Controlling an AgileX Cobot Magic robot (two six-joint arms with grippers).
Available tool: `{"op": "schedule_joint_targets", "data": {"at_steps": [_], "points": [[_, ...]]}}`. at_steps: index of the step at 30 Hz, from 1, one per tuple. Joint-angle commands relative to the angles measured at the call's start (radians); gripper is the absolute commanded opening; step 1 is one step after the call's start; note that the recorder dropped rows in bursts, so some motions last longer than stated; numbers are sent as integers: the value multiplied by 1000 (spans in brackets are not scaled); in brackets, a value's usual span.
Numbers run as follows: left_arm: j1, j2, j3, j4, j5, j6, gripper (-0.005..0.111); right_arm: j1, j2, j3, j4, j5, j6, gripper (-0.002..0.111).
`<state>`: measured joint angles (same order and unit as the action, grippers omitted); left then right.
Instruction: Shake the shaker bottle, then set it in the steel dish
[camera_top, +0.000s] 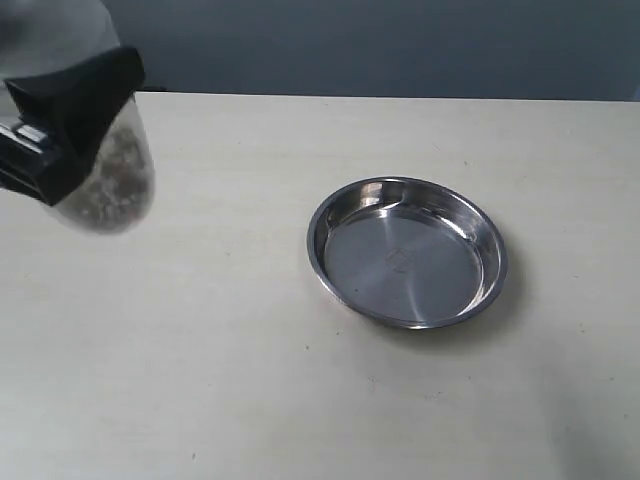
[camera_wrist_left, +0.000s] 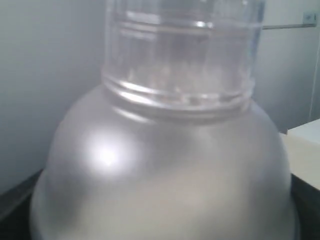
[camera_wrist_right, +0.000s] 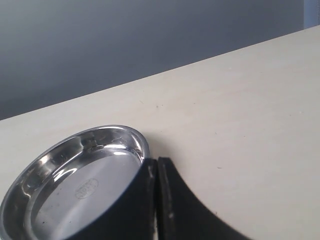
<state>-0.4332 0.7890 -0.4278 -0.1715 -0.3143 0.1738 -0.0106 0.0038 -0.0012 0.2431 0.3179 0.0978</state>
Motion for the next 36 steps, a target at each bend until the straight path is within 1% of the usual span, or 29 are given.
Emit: {"op": "schedule_joint_targets", "data": {"at_steps": [1, 3, 5, 7, 10, 12, 13, 15, 16, 17, 18, 19, 20, 21, 22, 23, 24, 25, 26, 27, 28, 29, 30, 31, 32, 33, 34, 35, 36], "points": [[63, 141, 148, -303, -1, 49, 0, 0, -4, 1, -6, -10, -6, -1], [49, 144, 131, -249, -57, -8, 0, 0, -4, 1, -6, -10, -6, -1], [18, 81, 70, -67, -102, -76, 0, 0, -4, 1, -1, -10, -6, -1], [6, 28, 38, 37, -68, -85, 0, 0, -4, 1, 1, -10, -6, -1], [32, 70, 111, -82, 46, -5, 0, 0, -4, 1, 1, -10, -6, -1], [42, 121, 162, -194, -52, -33, 0, 0, -4, 1, 1, -10, -6, -1], [32, 121, 157, -179, -87, -74, 0, 0, -4, 1, 1, -10, -6, -1], [9, 77, 113, -10, -189, -200, 0, 0, -4, 1, 1, -10, -6, -1], [-2, 43, 83, 122, -224, -247, 0, 0, -4, 1, 1, -10, -6, -1], [-6, 16, 56, 218, -213, -238, 0, 0, -4, 1, 1, -10, -6, -1], [18, -4, 31, 152, -77, -33, 0, 0, -4, 1, 1, -10, -6, -1], [59, 10, 29, -64, -28, 176, 0, 0, -4, 1, 1, -10, -6, -1], [132, 54, 43, -600, -100, 446, 0, 0, -4, 1, 1, -10, -6, -1], [150, 70, 43, -775, -89, 486, 0, 0, -4, 1, 1, -10, -6, -1], [143, 75, 41, -723, 91, 475, 0, 2, -4, 1, 1, -10, -6, -1], [115, 75, 39, -579, 187, 412, 0, 2, -4, 1, 1, -10, -6, -1], [76, 75, 42, -434, 217, 347, 0, 0, -4, 1, 1, -10, -6, -1], [47, 75, 56, -348, 185, 307, 0, 0, -4, 1, 1, -10, -6, -1], [41, 75, 87, -346, 62, 256, 0, 0, -4, 1, 1, -10, -6, -1], [43, 82, 151, -595, -234, 149, 0, 0, -4, 1, 3, -10, -6, -1], [39, 84, 156, -572, -250, 86, 0, 0, -4, 1, 2, -10, -6, -1], [28, 82, 141, -234, -108, -6, 0, 2, -4, 1, 2, -10, -6, -1], [-1, 82, 125, 227, -5, -186, 0, 2, -4, 1, 2, -10, -6, -1], [4, 89, 125, 423, -4, -339, 0, 2, -4, 1, 2, -10, -6, -1], [55, 97, 125, 224, -21, -303, 0, 2, -4, 1, 2, -10, -6, -1], [107, 111, 131, -67, -68, -227, 0, 0, -4, 1, 2, -10, -6, -1], [122, 123, 130, -149, -117, -222, 0, 0, -4, 1, 2, -10, -6, -1], [110, 123, 127, -16, -117, -263, 0, 2, -4, 1, 2, -10, -6, -1], [85, 123, 123, 227, -114, -357, 0, 2, -4, 1, 2, -10, -6, -1]]}}
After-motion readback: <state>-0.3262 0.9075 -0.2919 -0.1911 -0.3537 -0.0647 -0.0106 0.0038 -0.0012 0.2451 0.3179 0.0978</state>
